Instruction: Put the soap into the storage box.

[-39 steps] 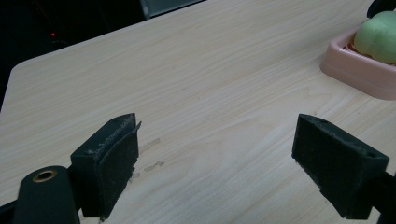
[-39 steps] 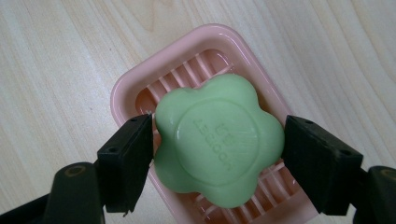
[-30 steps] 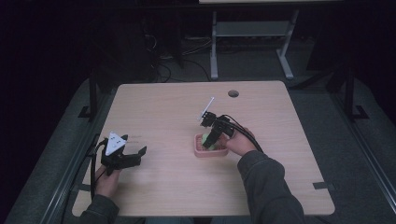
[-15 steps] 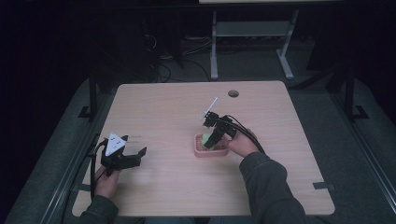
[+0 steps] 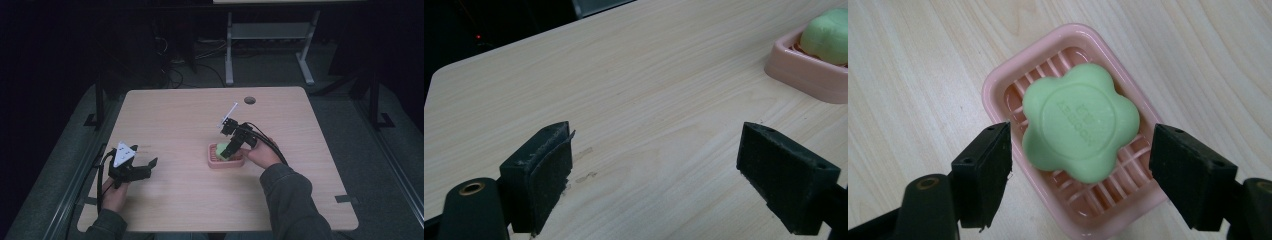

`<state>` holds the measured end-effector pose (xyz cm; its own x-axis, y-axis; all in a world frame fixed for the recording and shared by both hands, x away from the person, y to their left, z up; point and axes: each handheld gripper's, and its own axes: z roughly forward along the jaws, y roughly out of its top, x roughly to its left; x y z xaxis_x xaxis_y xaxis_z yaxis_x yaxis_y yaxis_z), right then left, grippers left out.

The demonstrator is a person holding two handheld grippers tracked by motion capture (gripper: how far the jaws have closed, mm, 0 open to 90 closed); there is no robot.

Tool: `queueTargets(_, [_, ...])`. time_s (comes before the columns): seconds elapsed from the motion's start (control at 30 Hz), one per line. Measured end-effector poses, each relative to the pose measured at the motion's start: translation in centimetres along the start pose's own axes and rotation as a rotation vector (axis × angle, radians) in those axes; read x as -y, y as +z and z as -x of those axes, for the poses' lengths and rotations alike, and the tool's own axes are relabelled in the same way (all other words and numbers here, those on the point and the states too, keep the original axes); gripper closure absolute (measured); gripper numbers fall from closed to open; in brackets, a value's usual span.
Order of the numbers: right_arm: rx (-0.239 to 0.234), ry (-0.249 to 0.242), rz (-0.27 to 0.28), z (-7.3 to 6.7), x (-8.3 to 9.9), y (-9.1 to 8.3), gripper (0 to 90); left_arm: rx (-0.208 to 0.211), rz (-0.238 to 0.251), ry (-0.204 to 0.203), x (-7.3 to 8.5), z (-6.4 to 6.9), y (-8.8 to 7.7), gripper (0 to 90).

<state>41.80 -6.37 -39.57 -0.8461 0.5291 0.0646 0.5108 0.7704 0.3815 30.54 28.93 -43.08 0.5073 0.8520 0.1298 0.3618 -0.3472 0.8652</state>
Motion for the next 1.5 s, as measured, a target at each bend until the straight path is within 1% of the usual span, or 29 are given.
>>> queueTargets(0.2, [0.002,0.007,0.012,0.1,0.6,-0.6,25.0,0.001,0.002,-0.004,0.0,0.0,0.0,14.2])
queueTargets(0.57, [0.012,0.015,0.019,0.3,1.6,-1.3,25.0,0.003,0.002,-0.005,0.0,0.1,0.1,14.2])
queueTargets(0.63, [0.008,0.02,0.024,0.4,1.8,-1.3,25.2,0.002,0.002,-0.005,0.0,0.1,0.1,14.2])
queueTargets(0.77, [0.011,0.022,0.015,0.5,2.3,-1.5,25.2,0.001,0.001,-0.004,0.0,0.1,0.1,14.2])
queueTargets(1.07, [0.019,0.024,0.035,0.3,3.1,-2.5,25.3,0.001,0.001,-0.001,0.0,0.0,0.0,14.2])
queueTargets(1.2, [0.024,0.037,0.036,0.5,3.8,-2.8,25.2,0.0,0.003,-0.001,0.0,0.1,0.0,14.2])
queueTargets(1.33, [0.023,0.052,0.044,0.6,4.5,-2.9,25.2,-0.001,-0.006,0.001,0.0,0.1,0.1,14.2])
queueTargets(1.43, [0.023,0.056,0.047,0.7,5.0,-3.0,25.2,0.0,-0.006,0.004,0.1,0.1,0.1,14.2])
queueTargets(1.5, [0.026,0.06,0.04,0.8,5.2,-3.1,25.2,0.001,-0.006,0.002,0.1,0.1,0.1,14.2])
